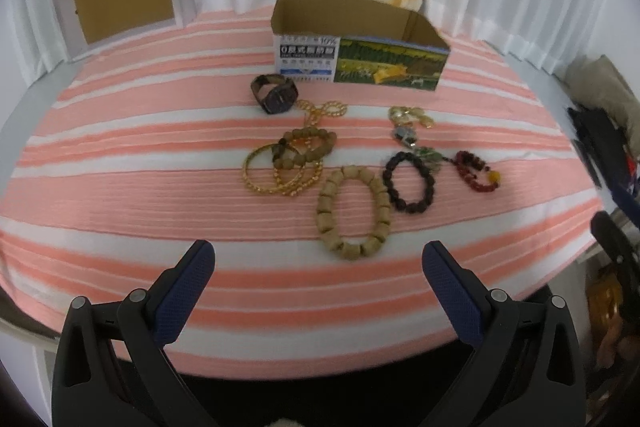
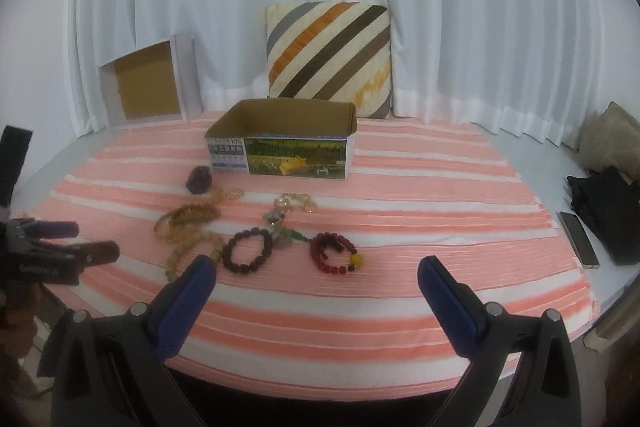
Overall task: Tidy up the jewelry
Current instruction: 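Reach the left tool to the pale wooden bead bracelet while the right tool reaches the red bead bracelet, then close the left tool on the wooden bracelet while the right tool grips the red bracelet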
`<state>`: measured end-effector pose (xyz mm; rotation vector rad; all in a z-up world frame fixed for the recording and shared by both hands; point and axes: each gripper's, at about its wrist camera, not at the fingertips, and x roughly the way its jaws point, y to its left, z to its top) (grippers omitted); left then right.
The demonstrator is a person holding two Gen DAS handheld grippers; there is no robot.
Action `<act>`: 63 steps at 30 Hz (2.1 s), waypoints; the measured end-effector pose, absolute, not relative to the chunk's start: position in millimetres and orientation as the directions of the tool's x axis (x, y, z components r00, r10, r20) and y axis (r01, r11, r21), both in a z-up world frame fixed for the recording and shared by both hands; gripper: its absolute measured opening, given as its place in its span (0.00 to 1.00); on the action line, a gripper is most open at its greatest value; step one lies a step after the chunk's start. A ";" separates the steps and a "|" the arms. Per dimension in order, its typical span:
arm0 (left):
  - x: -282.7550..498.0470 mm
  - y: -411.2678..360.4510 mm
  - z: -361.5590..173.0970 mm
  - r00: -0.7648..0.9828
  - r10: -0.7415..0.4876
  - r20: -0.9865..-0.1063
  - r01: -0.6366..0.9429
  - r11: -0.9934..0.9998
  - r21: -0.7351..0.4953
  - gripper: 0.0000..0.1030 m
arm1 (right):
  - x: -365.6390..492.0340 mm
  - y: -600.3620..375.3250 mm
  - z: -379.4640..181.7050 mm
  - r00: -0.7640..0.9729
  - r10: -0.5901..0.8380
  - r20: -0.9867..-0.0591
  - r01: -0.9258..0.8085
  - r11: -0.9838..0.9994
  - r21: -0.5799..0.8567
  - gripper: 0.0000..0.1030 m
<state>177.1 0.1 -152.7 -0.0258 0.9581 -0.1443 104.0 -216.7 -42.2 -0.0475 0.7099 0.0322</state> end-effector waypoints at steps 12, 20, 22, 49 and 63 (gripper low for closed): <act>220.2 -0.4 -209.0 0.503 -0.062 -0.862 0.062 0.997 -0.035 0.91 | 173.3 -269.0 -115.1 0.613 0.081 -0.786 -0.043 0.997 0.070 0.97; 224.9 -8.9 -224.6 0.488 -0.028 -0.872 0.069 0.998 0.006 0.84 | 211.3 -280.6 -147.7 0.533 0.108 -0.839 -0.022 0.993 0.114 0.56; 227.1 -12.4 -227.7 0.482 -0.018 -0.876 0.069 0.997 0.018 0.81 | 220.8 -278.9 -153.5 0.530 0.095 -0.842 -0.021 0.995 0.099 0.51; 221.2 5.1 -189.3 0.502 -0.219 -0.837 0.105 0.976 -0.193 0.12 | 216.4 -267.1 -109.5 0.570 0.109 -0.814 -0.058 0.994 0.093 0.17; 235.5 33.0 -121.0 0.522 -0.381 -0.763 0.115 0.918 -0.380 0.12 | 217.1 -256.5 -45.0 0.629 0.209 -0.749 -0.131 0.978 0.163 0.17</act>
